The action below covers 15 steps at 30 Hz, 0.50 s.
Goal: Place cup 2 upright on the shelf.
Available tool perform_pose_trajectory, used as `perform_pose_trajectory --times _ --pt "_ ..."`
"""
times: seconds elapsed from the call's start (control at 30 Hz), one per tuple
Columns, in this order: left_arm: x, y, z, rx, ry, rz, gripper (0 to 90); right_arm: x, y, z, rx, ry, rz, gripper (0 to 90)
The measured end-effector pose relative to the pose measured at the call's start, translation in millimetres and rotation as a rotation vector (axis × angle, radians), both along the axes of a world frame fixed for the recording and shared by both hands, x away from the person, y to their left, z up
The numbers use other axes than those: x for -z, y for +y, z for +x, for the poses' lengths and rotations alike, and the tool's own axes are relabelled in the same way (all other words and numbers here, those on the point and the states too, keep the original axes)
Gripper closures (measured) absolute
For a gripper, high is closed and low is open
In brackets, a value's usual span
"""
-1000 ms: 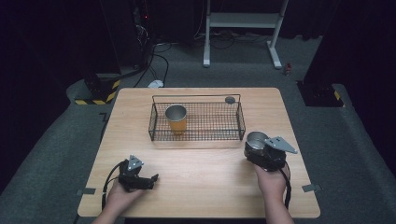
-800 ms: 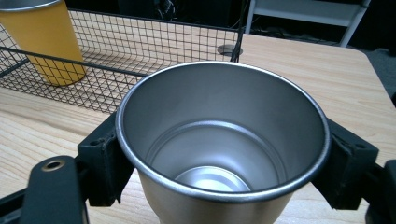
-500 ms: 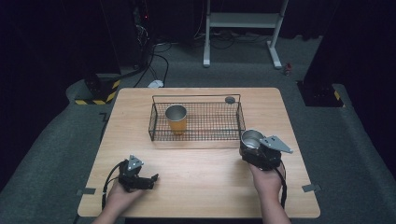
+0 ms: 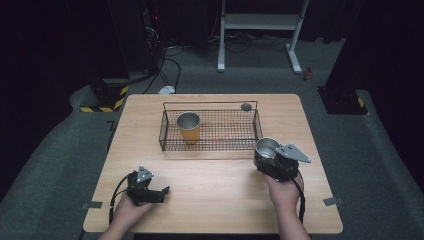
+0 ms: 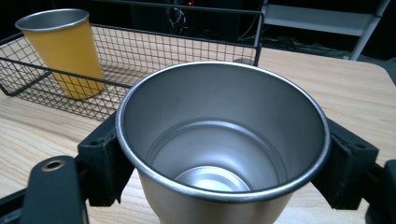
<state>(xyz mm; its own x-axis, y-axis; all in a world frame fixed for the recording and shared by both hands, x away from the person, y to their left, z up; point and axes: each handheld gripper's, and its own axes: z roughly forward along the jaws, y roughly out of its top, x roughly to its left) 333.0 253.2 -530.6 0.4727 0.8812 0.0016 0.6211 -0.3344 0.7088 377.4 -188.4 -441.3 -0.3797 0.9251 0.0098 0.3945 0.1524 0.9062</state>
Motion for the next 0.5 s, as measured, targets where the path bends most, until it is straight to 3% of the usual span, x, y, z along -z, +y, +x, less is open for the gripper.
perform_pose_trajectory --times 0.33,0.5 --pt "-0.5 0.5 0.6 0.006 0.0 0.009 0.1 -35.8 12.9 9.8 -0.016 -0.044 0.001 18.8" --pt "-0.5 0.5 0.5 0.006 0.0 0.009 0.1 -42.8 22.7 21.5 -0.021 -0.045 0.006 18.8"
